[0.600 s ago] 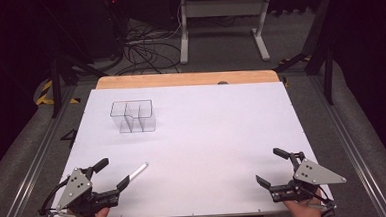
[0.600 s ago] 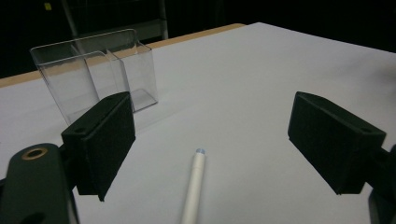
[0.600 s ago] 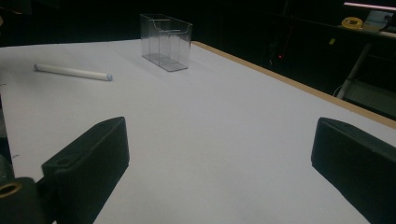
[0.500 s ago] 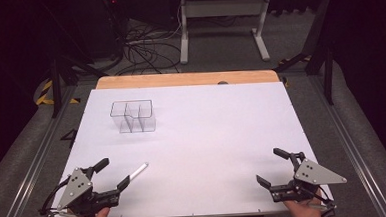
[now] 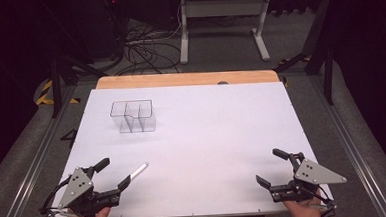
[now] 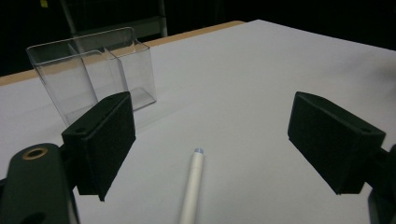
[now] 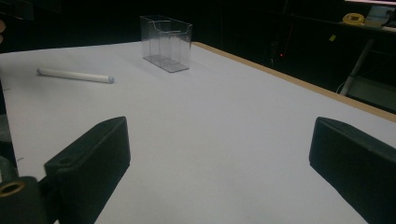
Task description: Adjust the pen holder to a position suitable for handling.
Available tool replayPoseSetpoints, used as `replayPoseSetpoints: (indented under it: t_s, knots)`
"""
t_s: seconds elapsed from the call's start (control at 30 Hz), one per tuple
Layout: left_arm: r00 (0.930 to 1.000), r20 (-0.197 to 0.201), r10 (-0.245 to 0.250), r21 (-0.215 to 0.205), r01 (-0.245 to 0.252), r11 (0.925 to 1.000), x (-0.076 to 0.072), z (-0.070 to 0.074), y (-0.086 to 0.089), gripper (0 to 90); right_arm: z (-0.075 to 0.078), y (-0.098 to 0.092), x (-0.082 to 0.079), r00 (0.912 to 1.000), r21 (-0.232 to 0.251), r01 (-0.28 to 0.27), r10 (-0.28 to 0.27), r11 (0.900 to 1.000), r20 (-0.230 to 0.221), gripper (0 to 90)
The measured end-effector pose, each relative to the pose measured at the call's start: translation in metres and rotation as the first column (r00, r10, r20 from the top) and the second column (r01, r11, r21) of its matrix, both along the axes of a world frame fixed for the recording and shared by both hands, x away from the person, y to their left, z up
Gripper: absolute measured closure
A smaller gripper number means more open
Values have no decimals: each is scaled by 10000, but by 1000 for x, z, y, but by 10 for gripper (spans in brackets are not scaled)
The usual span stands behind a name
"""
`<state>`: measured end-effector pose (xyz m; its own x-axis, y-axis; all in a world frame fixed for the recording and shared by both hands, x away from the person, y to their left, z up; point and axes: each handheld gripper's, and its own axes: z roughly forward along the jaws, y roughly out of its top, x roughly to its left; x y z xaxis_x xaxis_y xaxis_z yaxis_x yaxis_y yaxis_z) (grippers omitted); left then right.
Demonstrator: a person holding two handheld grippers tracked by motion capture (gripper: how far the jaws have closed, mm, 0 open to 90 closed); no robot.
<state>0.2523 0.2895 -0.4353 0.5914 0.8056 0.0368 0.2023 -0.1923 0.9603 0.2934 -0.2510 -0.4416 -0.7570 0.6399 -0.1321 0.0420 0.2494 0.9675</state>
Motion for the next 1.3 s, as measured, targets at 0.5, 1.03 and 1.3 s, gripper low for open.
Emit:
replayPoseSetpoints:
  t_s: [0.5,1.03,1.3]
  knots:
    - [9994,-341,42,-158,-48,9999,5,6,-1,158,-1,1,1,10000,-53,-46,45,10000,-56,58]
    - [9974,-700,-146,142,156,9998,27,24,-9,157,-1,3,0,9997,-123,-225,224,9997,-52,69]
    - [9947,-970,-350,-19,350,9994,42,29,-18,157,-2,4,1,9997,-154,-222,220,9996,-119,69]
